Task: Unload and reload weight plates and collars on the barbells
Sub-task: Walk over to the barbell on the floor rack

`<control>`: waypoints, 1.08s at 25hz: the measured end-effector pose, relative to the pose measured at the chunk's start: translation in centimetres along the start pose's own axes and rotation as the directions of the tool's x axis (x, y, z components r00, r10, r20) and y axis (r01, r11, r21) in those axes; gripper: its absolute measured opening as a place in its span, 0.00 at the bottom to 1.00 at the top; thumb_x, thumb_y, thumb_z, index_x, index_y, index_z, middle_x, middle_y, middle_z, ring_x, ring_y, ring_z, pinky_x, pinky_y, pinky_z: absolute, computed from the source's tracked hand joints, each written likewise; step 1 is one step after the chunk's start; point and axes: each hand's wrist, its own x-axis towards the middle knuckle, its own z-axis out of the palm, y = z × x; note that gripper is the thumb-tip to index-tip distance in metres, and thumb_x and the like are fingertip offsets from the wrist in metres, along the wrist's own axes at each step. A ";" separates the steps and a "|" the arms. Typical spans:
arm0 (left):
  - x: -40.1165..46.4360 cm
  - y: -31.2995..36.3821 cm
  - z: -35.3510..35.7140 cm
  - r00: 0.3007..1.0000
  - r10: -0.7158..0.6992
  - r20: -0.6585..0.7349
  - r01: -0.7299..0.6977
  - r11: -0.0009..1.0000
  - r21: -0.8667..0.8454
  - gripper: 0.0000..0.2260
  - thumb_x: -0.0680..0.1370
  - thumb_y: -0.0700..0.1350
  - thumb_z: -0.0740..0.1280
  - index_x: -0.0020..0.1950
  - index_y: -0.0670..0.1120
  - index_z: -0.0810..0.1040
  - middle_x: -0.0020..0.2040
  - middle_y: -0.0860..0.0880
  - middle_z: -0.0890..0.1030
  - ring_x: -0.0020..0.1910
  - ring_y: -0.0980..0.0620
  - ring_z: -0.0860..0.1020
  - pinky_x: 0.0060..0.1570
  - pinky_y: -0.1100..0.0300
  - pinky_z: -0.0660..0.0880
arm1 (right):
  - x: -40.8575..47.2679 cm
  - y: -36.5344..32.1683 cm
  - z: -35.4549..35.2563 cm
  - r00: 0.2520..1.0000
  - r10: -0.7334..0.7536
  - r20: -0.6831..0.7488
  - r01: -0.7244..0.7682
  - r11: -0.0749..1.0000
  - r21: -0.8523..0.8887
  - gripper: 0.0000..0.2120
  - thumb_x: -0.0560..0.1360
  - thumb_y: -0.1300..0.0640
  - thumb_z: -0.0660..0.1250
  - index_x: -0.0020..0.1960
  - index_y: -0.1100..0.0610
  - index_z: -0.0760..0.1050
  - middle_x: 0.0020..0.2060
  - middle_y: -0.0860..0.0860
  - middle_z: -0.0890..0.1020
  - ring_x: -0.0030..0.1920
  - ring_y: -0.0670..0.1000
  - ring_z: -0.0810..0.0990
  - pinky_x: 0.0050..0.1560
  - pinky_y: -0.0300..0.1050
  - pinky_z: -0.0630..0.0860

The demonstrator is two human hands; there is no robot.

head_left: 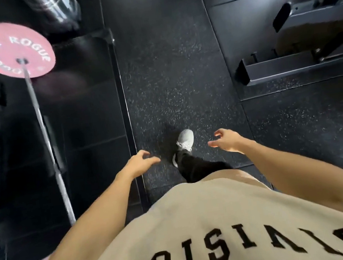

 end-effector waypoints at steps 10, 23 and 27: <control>19.7 23.0 -20.6 0.999 0.031 -0.011 -0.029 0.994 0.110 0.31 0.71 0.65 0.69 0.69 0.52 0.70 0.67 0.47 0.73 0.60 0.48 0.72 0.57 0.53 0.69 | 19.8 -15.1 -21.4 1.000 0.008 0.002 -0.008 0.999 0.039 0.32 0.75 0.43 0.69 0.73 0.55 0.66 0.70 0.54 0.73 0.66 0.57 0.74 0.68 0.53 0.70; 46.8 60.1 -39.1 0.979 0.120 0.167 -0.174 0.916 0.361 0.31 0.72 0.64 0.69 0.71 0.52 0.68 0.70 0.46 0.71 0.62 0.47 0.72 0.60 0.51 0.68 | 43.4 -24.1 -49.1 0.974 0.191 -0.125 -0.150 0.948 0.280 0.32 0.72 0.40 0.70 0.72 0.52 0.68 0.67 0.52 0.76 0.66 0.55 0.74 0.68 0.53 0.70; 53.0 73.2 -41.8 0.963 0.151 0.223 -0.240 0.856 0.458 0.31 0.71 0.65 0.68 0.71 0.53 0.68 0.70 0.46 0.70 0.66 0.45 0.70 0.62 0.50 0.67 | 47.9 -24.7 -58.1 0.953 0.249 -0.173 -0.170 0.912 0.373 0.34 0.71 0.38 0.70 0.72 0.51 0.68 0.69 0.53 0.74 0.67 0.55 0.74 0.68 0.54 0.69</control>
